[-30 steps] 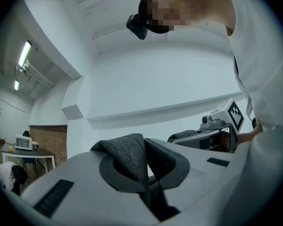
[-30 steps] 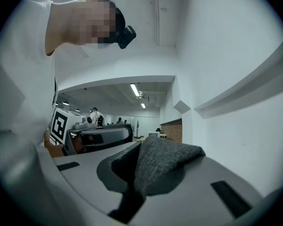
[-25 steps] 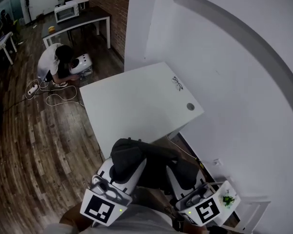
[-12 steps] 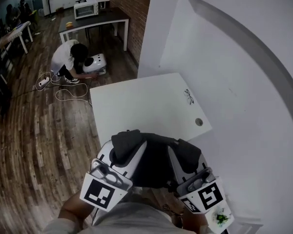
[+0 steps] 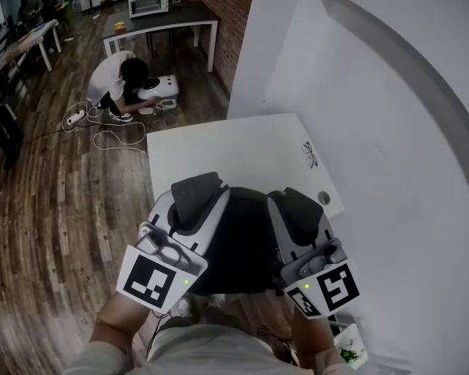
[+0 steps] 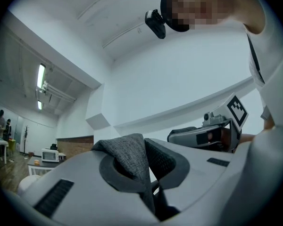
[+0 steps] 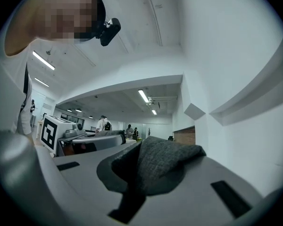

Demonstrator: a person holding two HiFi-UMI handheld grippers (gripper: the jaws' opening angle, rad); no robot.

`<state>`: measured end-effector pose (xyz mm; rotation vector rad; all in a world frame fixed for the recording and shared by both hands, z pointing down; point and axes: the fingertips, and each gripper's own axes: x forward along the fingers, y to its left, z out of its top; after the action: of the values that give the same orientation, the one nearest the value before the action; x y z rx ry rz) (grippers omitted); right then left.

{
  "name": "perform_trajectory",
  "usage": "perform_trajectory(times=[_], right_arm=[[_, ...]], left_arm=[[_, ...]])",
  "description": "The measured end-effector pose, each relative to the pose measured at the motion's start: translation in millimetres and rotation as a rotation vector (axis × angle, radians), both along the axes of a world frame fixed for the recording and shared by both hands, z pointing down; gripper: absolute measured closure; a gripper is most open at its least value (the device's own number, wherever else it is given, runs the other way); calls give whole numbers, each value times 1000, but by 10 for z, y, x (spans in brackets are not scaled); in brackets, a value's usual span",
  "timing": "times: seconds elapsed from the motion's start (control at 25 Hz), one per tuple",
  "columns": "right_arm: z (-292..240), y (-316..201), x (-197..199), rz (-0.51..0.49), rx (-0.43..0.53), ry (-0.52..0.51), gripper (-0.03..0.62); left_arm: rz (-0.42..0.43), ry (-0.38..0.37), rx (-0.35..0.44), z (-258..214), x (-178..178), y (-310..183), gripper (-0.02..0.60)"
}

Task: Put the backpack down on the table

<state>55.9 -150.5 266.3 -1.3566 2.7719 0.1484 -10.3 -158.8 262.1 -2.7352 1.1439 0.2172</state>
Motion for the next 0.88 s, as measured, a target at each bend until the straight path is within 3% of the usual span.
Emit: perform_trajectory(times=[0.32,0.56,0.88], right_arm=[[-214,-455,78,-22,38,-23,548],[-218,-518,92,-24,73,-10,548],[125,-970,180,-1,103,57,548]], left_arm=[[-35,4,34,-237,27,-540,540],[-54,-12,70,-265,49,-635,540],[-120,-98,135,5,253,-1149,540]])
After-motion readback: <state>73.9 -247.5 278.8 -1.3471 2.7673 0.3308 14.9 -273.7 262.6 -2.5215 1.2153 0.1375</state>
